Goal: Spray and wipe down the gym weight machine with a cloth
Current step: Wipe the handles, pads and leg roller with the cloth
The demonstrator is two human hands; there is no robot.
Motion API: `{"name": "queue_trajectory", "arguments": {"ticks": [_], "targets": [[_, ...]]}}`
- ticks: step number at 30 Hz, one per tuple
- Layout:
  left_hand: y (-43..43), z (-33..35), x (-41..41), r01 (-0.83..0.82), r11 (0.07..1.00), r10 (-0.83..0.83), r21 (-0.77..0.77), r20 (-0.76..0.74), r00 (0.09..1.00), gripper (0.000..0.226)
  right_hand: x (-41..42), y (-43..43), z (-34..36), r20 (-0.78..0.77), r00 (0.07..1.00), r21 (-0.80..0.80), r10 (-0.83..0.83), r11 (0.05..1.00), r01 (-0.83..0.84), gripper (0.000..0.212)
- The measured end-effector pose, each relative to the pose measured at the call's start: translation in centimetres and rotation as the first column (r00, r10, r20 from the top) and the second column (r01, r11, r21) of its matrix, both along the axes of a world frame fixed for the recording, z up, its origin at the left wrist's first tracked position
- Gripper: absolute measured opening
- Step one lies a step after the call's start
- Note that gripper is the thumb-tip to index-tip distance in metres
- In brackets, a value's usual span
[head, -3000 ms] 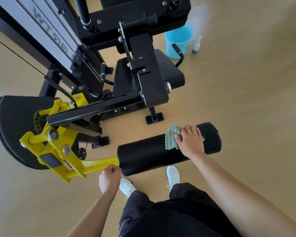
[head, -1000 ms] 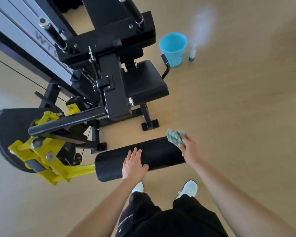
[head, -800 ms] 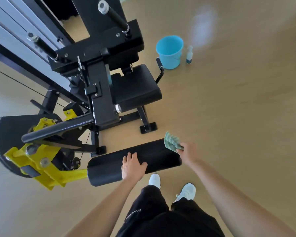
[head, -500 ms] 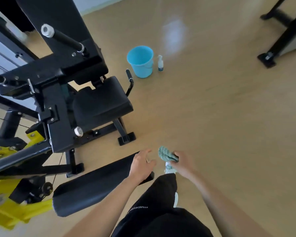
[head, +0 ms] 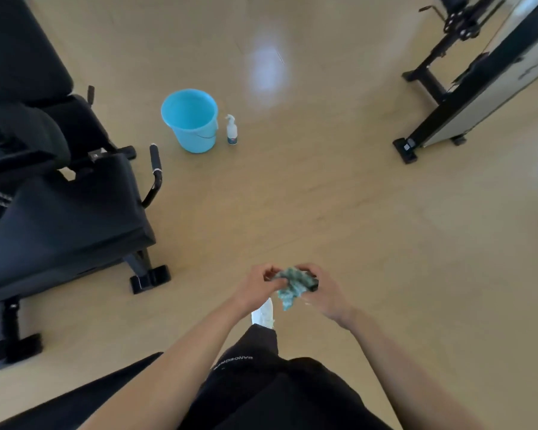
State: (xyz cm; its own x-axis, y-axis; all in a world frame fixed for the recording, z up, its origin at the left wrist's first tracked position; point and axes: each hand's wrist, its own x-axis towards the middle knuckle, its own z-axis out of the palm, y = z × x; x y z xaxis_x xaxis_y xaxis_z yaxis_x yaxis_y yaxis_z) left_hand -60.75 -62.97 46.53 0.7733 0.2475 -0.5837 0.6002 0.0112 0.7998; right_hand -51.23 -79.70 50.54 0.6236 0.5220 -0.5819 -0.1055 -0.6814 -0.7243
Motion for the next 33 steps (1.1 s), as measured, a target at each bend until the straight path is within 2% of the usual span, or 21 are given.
{"name": "queue_trajectory", "arguments": {"ticks": [2, 5, 7, 10, 13, 17, 20, 25, 29, 33], "targets": [[0.6, 0.4, 3.4, -0.068, 0.998, 0.068, -0.004, -0.006, 0.998, 0.016, 4.1, 0.6, -0.4, 0.042, 0.997, 0.003, -0.065, 0.998, 0.065, 0.047], [2.1, 1.3, 7.7, -0.172, 0.985, 0.172, 0.009, -0.023, 0.985, 0.023, 9.2, 1.4, -0.8, 0.048, 0.98, 0.001, -0.192, 0.981, 0.192, 0.032], [3.0, 1.6, 10.5, -0.206, 0.978, 0.207, 0.024, -0.023, 0.978, 0.022, 12.1, 2.2, -1.3, -0.007, 0.963, 0.046, -0.269, 0.962, 0.269, 0.025], [4.1, 1.8, 14.9, -0.297, 0.954, 0.296, -0.032, -0.023, 0.955, 0.016, 16.3, 3.9, -2.2, -0.108, 0.925, 0.085, -0.364, 0.924, 0.373, 0.018], [5.2, 2.2, 19.6, -0.41, 0.911, 0.409, -0.05, -0.022, 0.912, 0.014, 21.3, 6.2, -3.1, -0.179, 0.906, 0.109, -0.383, 0.908, 0.405, 0.019], [6.9, 2.9, 26.4, -0.58, 0.813, 0.579, -0.041, -0.042, 0.814, 0.014, 29.0, 9.2, -3.5, -0.219, 0.927, 0.148, -0.306, 0.928, 0.341, 0.021], [8.3, 4.0, 31.2, -0.684, 0.726, 0.683, -0.074, -0.046, 0.729, 0.015, 34.5, 11.7, -3.0, -0.242, 0.947, 0.149, -0.209, 0.957, 0.249, 0.015], [11.9, 4.7, 36.4, -0.778, 0.628, 0.778, -0.011, -0.01, 0.628, 0.018, 42.0, 18.0, -2.3, -0.283, 0.955, 0.157, -0.087, 0.978, 0.135, 0.012], [16.6, 4.2, 39.0, -0.86, 0.511, 0.86, 0.008, -0.003, 0.511, 0.015, 45.7, 24.5, -2.5, -0.288, 0.958, 0.16, -0.015, 0.985, 0.064, 0.014], [23.0, 2.4, 41.1, -0.9, 0.436, 0.9, 0.025, -0.011, 0.436, 0.011, 48.2, 32.4, -3.7, -0.271, 0.962, 0.13, 0.043, 0.992, -0.008, 0.019]]}}
